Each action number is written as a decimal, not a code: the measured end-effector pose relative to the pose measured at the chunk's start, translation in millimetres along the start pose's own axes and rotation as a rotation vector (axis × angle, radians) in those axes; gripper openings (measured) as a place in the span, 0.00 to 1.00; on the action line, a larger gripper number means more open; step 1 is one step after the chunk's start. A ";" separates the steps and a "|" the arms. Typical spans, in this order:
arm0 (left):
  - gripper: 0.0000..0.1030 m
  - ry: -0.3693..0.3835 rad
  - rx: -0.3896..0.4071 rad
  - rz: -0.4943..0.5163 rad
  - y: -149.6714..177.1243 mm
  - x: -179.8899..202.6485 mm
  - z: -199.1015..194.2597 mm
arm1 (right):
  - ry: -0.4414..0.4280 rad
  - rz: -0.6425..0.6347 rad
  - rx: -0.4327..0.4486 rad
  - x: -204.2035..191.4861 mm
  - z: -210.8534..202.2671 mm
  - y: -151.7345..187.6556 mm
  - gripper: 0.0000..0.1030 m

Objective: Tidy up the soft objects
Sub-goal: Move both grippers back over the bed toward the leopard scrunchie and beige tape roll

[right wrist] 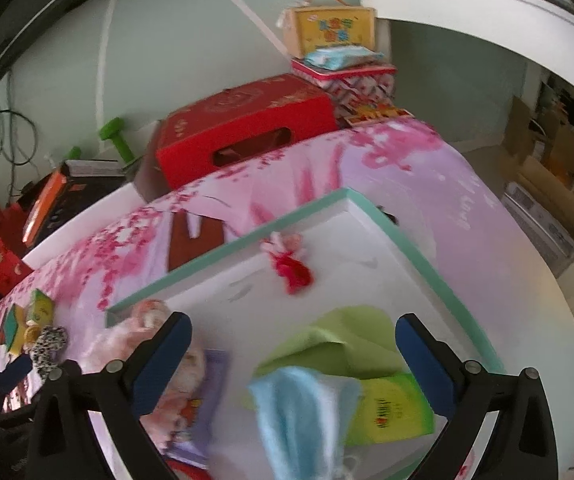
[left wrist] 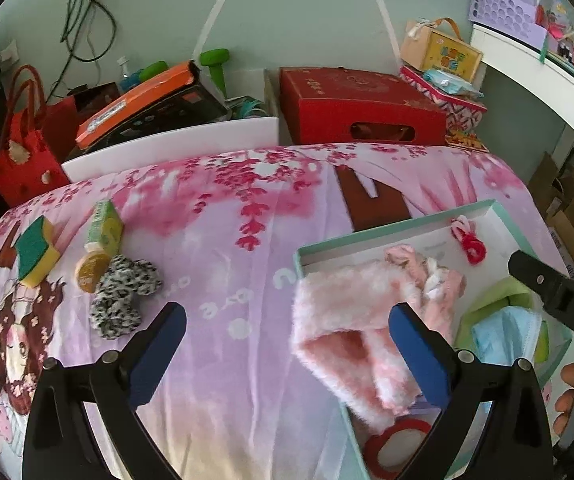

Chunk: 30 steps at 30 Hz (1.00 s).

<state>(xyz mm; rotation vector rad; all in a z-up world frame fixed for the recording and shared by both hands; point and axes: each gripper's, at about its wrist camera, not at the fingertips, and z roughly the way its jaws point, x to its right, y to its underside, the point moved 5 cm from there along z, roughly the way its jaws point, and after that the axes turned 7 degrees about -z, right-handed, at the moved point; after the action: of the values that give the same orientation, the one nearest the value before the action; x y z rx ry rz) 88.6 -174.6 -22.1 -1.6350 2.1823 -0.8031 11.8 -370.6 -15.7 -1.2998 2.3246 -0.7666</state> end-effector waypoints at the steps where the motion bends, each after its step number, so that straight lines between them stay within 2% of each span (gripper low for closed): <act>1: 0.98 -0.008 0.002 -0.007 -0.3 -4.8 -1.7 | -0.010 -0.010 0.005 -6.7 -1.5 -1.2 1.00; 9: 0.98 -0.080 -0.002 -0.083 -0.2 -56.5 -12.3 | -0.093 -0.101 0.032 -62.3 -8.1 -5.7 1.00; 19: 0.98 -0.225 -0.009 -0.302 0.9 -157.2 -19.5 | -0.160 -0.164 0.041 -106.5 -12.5 -2.7 1.00; 30: 0.98 -0.294 0.059 -0.394 -1.8 -206.9 -45.9 | -0.268 -0.224 0.049 -166.4 -19.3 7.4 1.00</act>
<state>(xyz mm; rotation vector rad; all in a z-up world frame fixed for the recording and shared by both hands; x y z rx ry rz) 128.9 32.6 -3.3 -2.0387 1.6488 -0.6623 80.7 -218.9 3.7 -1.5544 1.9630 -0.6637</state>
